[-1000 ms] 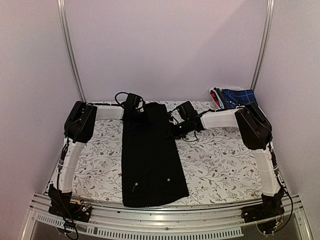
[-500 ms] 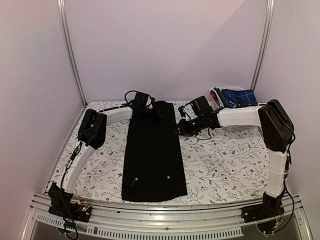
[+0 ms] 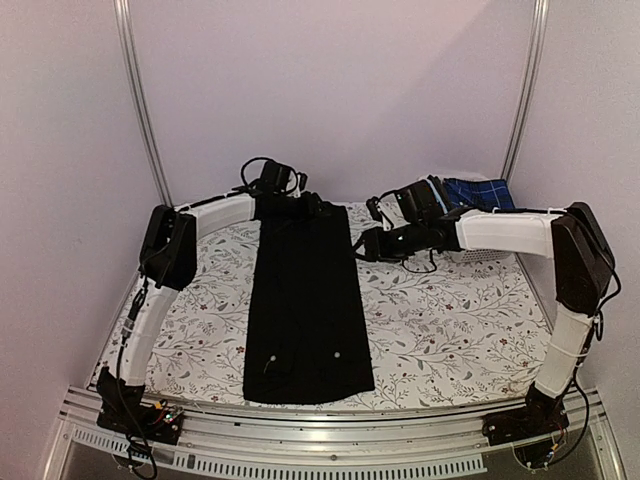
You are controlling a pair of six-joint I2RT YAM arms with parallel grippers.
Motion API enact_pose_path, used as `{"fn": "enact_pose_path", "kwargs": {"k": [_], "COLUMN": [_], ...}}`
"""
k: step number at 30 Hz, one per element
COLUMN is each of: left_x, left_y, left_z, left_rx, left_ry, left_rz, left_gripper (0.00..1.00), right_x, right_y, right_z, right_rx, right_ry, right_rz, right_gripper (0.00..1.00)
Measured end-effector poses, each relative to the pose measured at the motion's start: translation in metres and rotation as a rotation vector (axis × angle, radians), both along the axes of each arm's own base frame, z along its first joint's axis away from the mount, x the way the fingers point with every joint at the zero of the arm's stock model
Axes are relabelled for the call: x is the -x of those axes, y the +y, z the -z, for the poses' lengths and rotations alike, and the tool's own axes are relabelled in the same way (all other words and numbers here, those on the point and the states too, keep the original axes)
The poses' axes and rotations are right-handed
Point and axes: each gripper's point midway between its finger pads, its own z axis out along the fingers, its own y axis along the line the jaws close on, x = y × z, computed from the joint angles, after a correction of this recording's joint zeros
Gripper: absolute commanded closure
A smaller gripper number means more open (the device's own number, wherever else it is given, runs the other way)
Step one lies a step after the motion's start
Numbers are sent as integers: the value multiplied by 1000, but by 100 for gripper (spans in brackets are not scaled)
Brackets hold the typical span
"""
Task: Fold and stack the long sleeve shirts
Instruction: Fold the 1/3-folded shirt at the center of the board.
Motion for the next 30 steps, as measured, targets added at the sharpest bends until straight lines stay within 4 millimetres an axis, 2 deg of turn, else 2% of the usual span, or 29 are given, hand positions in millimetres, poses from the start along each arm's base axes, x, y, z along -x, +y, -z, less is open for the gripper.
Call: {"fn": "enact_pose_path", "kwargs": {"k": [4, 6, 8, 10, 12, 13, 18, 22, 25, 30], "left_x": [12, 26, 43, 62, 84, 93, 150, 194, 231, 279], "left_y": [9, 19, 30, 41, 54, 59, 91, 110, 120, 135], "left_z": [-65, -97, -117, -125, -123, -119, -85, -70, -61, -43], "left_rx": [7, 12, 14, 13, 5, -3, -57, -78, -89, -102], "left_ry": [-83, -123, -144, -155, -141, -130, -43, 7, 41, 107], "left_rz": [-3, -13, -24, -36, -46, -51, -78, -92, -97, -113], "left_gripper": [29, 27, 26, 25, 25, 25, 26, 27, 28, 32], "right_x": [7, 12, 18, 22, 27, 30, 38, 46, 61, 90], "right_y": [-6, -10, -15, -19, -24, -26, -36, -46, -54, -64], "right_z": [-12, -13, -13, -15, -16, -17, -22, -20, -12, 5], "right_rx": [-8, -6, -2, -1, 1, -1, -5, 13, 30, 61], "right_ry": [-20, -26, -26, -27, -30, -26, -30, -31, -13, 41], "right_rz": [3, 3, 7, 14, 19, 24, 53, 91, 111, 130], "right_gripper": [32, 27, 22, 11, 2, 1, 1, 1, 3, 9]}}
